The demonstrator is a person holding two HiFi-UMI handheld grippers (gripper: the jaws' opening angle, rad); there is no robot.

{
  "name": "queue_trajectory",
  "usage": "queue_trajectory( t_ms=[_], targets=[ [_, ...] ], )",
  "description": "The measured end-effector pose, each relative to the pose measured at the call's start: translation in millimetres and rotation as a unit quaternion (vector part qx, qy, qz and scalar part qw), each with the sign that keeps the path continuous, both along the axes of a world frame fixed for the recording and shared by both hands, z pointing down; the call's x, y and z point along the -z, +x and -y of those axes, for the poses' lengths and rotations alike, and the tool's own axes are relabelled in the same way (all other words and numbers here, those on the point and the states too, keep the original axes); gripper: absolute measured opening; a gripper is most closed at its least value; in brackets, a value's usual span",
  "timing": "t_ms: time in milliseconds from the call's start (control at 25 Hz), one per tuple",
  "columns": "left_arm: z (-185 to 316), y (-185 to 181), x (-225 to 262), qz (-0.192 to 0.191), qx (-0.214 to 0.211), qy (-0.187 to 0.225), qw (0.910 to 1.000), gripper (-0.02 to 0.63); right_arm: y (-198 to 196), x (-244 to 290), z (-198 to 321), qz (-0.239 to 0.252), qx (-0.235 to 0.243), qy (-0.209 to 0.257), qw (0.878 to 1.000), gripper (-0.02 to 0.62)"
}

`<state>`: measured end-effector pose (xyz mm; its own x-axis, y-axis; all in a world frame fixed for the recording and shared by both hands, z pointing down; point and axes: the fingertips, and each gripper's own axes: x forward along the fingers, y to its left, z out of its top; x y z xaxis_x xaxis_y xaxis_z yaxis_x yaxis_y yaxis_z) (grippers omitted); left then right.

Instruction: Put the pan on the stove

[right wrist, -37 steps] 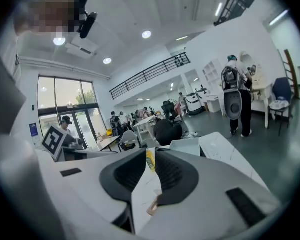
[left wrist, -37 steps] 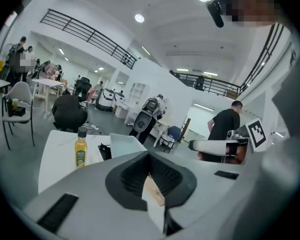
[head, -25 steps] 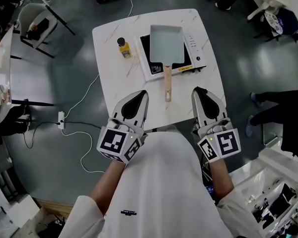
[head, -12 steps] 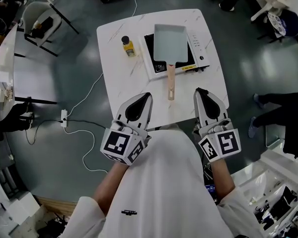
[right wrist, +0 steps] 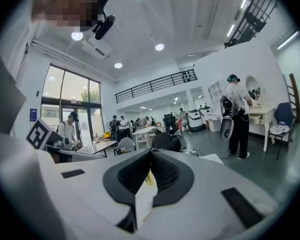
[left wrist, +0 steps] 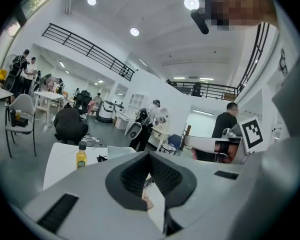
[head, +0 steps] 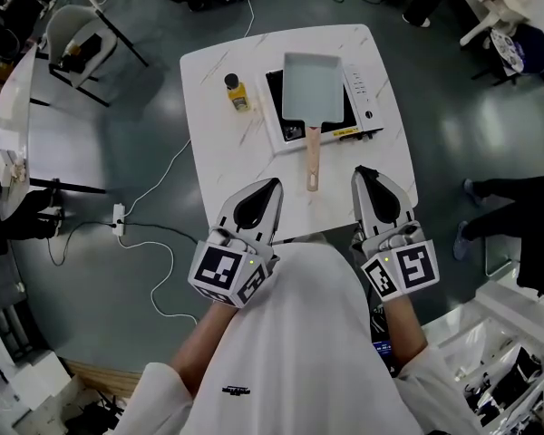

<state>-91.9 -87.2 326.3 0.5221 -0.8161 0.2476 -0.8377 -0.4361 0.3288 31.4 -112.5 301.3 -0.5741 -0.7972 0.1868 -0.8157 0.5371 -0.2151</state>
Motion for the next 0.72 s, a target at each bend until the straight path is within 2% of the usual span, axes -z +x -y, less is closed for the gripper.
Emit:
queue_trajectory(
  t_ms=[720],
  targets=[
    [-2.7,7.6,-2.6,-0.004,-0.015,-0.003,0.9999,0.002,7.4,-6.4,-4.3,-0.012,-0.012,-0.009,1.0,0.005]
  ],
)
